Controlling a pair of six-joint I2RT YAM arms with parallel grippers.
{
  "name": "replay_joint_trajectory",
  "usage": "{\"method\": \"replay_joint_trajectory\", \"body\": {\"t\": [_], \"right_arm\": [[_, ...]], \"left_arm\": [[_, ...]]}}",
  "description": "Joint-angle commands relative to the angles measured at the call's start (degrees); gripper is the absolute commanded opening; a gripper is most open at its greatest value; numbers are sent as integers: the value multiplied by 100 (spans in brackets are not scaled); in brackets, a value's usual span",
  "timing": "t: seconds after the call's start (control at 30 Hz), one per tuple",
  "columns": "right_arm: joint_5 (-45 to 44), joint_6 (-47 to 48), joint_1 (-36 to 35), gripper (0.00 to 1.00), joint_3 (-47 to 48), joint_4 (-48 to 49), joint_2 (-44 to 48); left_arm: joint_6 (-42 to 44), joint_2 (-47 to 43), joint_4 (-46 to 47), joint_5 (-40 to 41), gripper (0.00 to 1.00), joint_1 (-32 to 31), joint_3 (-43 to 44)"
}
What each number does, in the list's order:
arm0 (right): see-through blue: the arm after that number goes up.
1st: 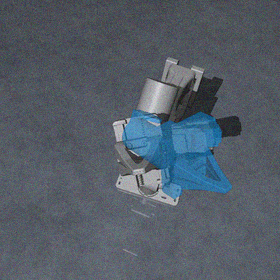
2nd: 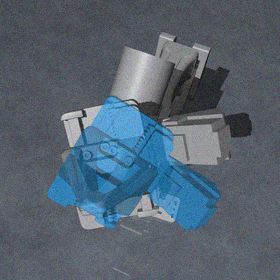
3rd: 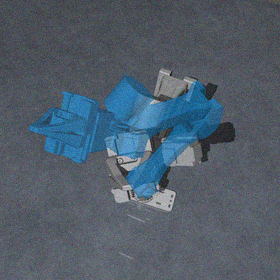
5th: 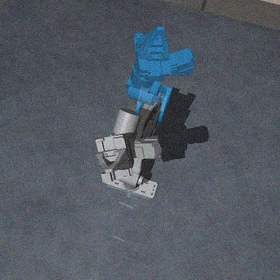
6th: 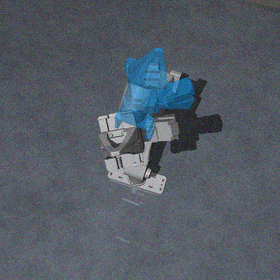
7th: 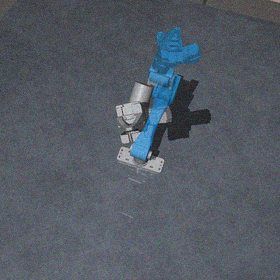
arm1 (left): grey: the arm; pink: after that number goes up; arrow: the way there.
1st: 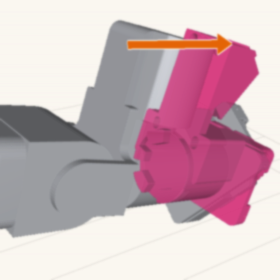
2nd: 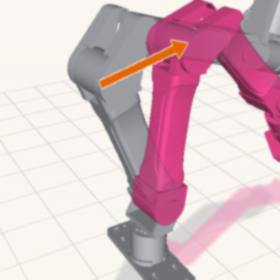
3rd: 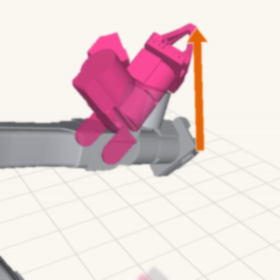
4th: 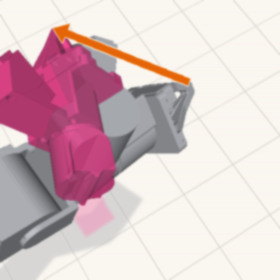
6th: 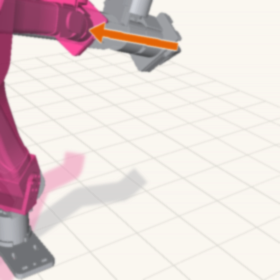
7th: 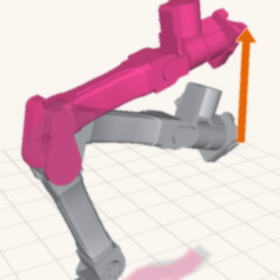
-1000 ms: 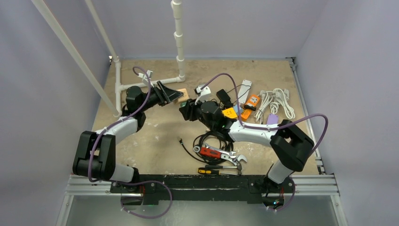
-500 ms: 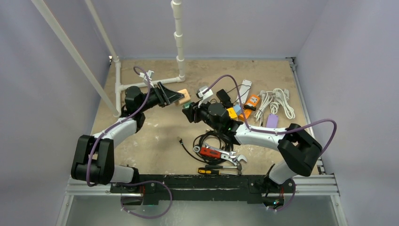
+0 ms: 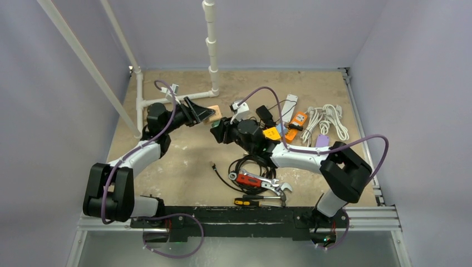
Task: Pull the plug off the socket
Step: Remove the plug from the socket.
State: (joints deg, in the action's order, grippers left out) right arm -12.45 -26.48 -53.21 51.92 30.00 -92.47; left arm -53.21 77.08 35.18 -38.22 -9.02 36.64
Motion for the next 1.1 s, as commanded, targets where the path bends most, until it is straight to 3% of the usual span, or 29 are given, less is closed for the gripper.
{"method": "replay_joint_trajectory", "body": {"t": [0.0,0.13,0.33,0.53,0.67,0.9,0.93,1.07], "right_arm": [[-442,-728,195,0,267,-483,-140],[-241,-575,193,0,246,-282,-125],[558,563,52,0,-186,746,308],[803,1464,-263,0,-280,825,615],[876,1498,-277,0,-353,909,672],[-95,684,-269,0,-135,475,498],[-223,637,-269,0,-134,464,499],[-491,583,-269,0,-73,420,509]], "left_arm": [[196,-348,360,-6,0,58,-5],[203,-349,349,-10,0,66,2],[184,-308,304,-10,0,108,19],[165,-289,305,-10,0,145,11],[167,-287,299,7,0,161,12],[72,-145,358,-245,0,159,96],[32,-77,345,-308,4,163,131],[-145,75,489,-427,37,155,117]]}}
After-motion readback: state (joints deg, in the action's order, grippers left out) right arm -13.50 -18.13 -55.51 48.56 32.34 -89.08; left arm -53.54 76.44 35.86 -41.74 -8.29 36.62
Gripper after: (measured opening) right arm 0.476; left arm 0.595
